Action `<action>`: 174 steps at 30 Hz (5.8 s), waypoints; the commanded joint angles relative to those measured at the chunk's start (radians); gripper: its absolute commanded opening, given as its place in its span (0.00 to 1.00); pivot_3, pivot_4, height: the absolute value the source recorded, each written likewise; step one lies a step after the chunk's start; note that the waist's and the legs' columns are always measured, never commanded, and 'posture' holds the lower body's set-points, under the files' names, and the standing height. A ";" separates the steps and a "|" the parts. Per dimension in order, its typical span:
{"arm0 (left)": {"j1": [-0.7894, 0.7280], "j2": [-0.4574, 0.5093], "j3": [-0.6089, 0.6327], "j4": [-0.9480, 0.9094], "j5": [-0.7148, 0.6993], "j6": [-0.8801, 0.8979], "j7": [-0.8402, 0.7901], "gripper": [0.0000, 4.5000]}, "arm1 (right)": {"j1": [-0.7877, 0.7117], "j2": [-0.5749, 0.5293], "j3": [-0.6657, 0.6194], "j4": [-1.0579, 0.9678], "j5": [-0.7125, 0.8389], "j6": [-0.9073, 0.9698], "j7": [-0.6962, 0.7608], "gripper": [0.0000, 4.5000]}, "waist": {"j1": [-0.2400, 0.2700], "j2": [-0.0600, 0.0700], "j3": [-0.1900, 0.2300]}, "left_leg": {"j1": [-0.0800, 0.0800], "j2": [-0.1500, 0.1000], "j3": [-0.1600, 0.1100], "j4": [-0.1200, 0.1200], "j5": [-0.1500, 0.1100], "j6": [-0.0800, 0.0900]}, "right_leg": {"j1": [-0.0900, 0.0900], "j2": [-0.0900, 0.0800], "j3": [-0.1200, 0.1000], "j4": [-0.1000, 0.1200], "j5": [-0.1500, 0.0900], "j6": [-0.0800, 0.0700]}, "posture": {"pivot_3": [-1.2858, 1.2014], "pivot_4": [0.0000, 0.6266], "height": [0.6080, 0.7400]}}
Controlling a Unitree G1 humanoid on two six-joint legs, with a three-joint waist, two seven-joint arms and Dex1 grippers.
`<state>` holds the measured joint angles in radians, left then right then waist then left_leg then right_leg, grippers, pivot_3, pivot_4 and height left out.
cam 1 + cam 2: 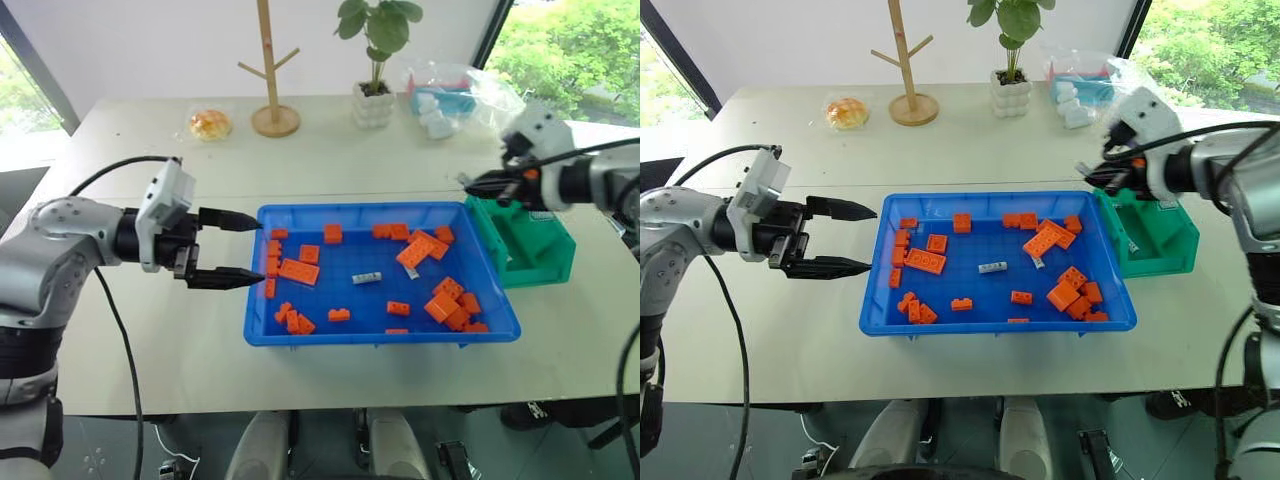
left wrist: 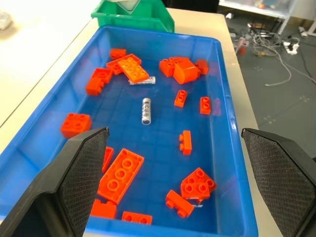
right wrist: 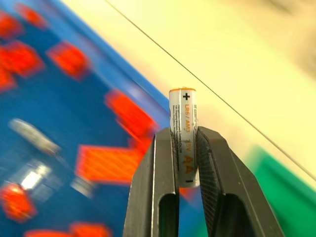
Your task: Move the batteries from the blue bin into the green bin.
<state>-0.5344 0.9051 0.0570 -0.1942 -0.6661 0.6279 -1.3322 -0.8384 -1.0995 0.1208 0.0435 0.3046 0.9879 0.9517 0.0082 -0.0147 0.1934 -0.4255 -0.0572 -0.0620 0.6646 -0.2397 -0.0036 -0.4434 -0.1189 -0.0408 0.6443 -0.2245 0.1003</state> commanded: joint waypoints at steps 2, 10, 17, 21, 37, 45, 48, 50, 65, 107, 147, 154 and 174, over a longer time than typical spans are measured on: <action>-0.039 -0.005 0.006 0.004 0.003 -0.022 -0.003 1.00 | 0.043 -0.051 -0.022 0.091 -0.084 -0.114 -0.011 0.01 | -0.008 0.000 0.000 | 0.000 0.000 0.000 0.000 0.000 0.000 | 0.000 0.000 0.001 0.000 0.000 0.000 | 0.52 0.24 0.64; -0.051 -0.009 0.003 0.012 0.006 -0.023 -0.005 1.00 | 0.116 -0.038 -0.013 0.225 -0.213 -0.303 -0.045 0.54 | -0.024 0.001 0.001 | 0.001 0.000 0.001 0.000 0.000 0.000 | 0.000 0.000 0.001 0.001 0.000 0.000 | 0.52 0.24 0.64; -0.058 -0.007 0.002 0.017 0.009 -0.025 -0.011 1.00 | 0.014 0.085 -0.043 0.125 -0.134 -0.369 0.038 0.87 | -0.029 0.001 0.001 | 0.001 0.000 0.001 0.000 0.000 0.000 | 0.000 0.001 0.002 0.002 0.000 0.000 | 0.52 0.24 0.64; -0.065 -0.012 -0.002 0.022 0.013 -0.027 -0.012 1.00 | -0.025 0.198 -0.002 -0.021 -0.025 -0.315 0.149 0.87 | -0.025 0.001 0.001 | 0.001 0.001 0.000 0.000 0.000 0.000 | 0.000 0.001 0.002 0.003 0.000 0.001 | 0.52 0.24 0.64; -0.031 -0.002 0.039 -0.030 -0.002 -0.005 0.020 1.00 | -0.004 0.401 0.280 0.145 -0.185 -0.508 0.311 0.87 | -0.027 0.000 0.001 | 0.001 0.000 -0.001 0.001 0.000 0.000 | 0.000 0.001 0.002 0.003 0.001 0.001 | 0.52 0.24 0.64; -0.015 0.008 0.050 -0.049 -0.016 0.003 0.039 1.00 | 0.036 0.462 0.313 0.182 -0.241 -0.537 0.296 0.82 | -0.021 -0.001 0.001 | 0.002 0.000 -0.001 0.002 0.000 0.000 | 0.000 0.001 0.001 0.003 0.001 0.001 | 0.52 0.24 0.64; -0.017 0.009 0.048 -0.049 -0.018 0.003 0.040 1.00 | 0.050 0.463 0.304 0.164 -0.248 -0.524 0.296 0.62 | -0.022 -0.001 0.001 | 0.002 -0.001 -0.001 0.001 0.000 0.000 | 0.000 0.001 0.002 0.003 0.001 0.001 | 0.52 0.24 0.64; -0.021 0.009 0.044 -0.045 -0.018 0.002 0.039 1.00 | 0.056 0.459 0.298 0.148 -0.247 -0.513 0.298 0.38 | -0.022 -0.001 0.001 | 0.002 -0.001 -0.001 0.001 0.000 0.000 | 0.000 0.001 0.002 0.004 0.001 0.001 | 0.52 0.24 0.64; -0.073 -0.024 -0.003 0.015 0.011 -0.031 0.014 1.00 | -0.086 0.216 -0.031 0.163 -0.186 -0.353 0.192 0.01 | -0.015 0.000 0.001 | 0.001 -0.001 -0.001 0.001 0.000 0.000 | 0.000 0.001 0.001 0.003 0.001 0.001 | 0.52 0.24 0.64; -0.019 -0.008 0.059 -0.055 -0.010 0.005 0.052 1.00 | -0.385 0.383 0.354 0.891 -0.551 -1.444 0.642 0.91 | -0.032 0.000 0.002 | 0.003 0.000 0.001 0.001 0.001 -0.001 | 0.000 0.002 0.005 0.004 0.001 0.002 | 0.52 0.24 0.64; -0.037 -0.025 0.051 -0.064 -0.030 0.018 0.092 1.00 | -0.399 0.618 0.232 0.909 -0.540 -1.340 0.506 0.34 | -0.046 0.000 0.002 | 0.005 0.000 0.001 0.001 0.001 -0.003 | 0.000 0.003 0.007 0.006 0.001 0.002 | 0.52 0.24 0.64; -0.046 -0.030 0.048 -0.060 -0.026 0.014 0.092 1.00 | -0.248 0.675 0.253 0.673 -0.539 -1.148 0.439 0.34 | -0.040 0.000 0.002 | 0.005 -0.001 0.000 0.000 0.001 -0.003 | 0.000 0.002 0.007 0.007 0.001 0.002 | 0.52 0.24 0.64; -0.064 -0.034 0.022 -0.020 -0.010 -0.012 0.049 1.00 | 0.125 0.632 0.133 -0.482 -0.437 0.373 0.154 0.76 | -0.021 0.000 0.002 | 0.004 -0.001 0.000 0.001 0.001 -0.002 | 0.000 0.002 0.007 0.007 0.001 0.001 | 0.52 0.24 0.64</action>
<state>-0.5700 0.8627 0.0798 -0.2150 -0.6799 0.6390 -1.2697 -0.7012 -0.4783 0.2706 -0.3546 -0.1581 1.2382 1.1486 -0.0126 -0.0149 0.1953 -0.4213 -0.0581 -0.0620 0.6654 -0.2387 -0.0055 -0.4438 -0.1172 -0.0341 0.6512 -0.2235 0.1018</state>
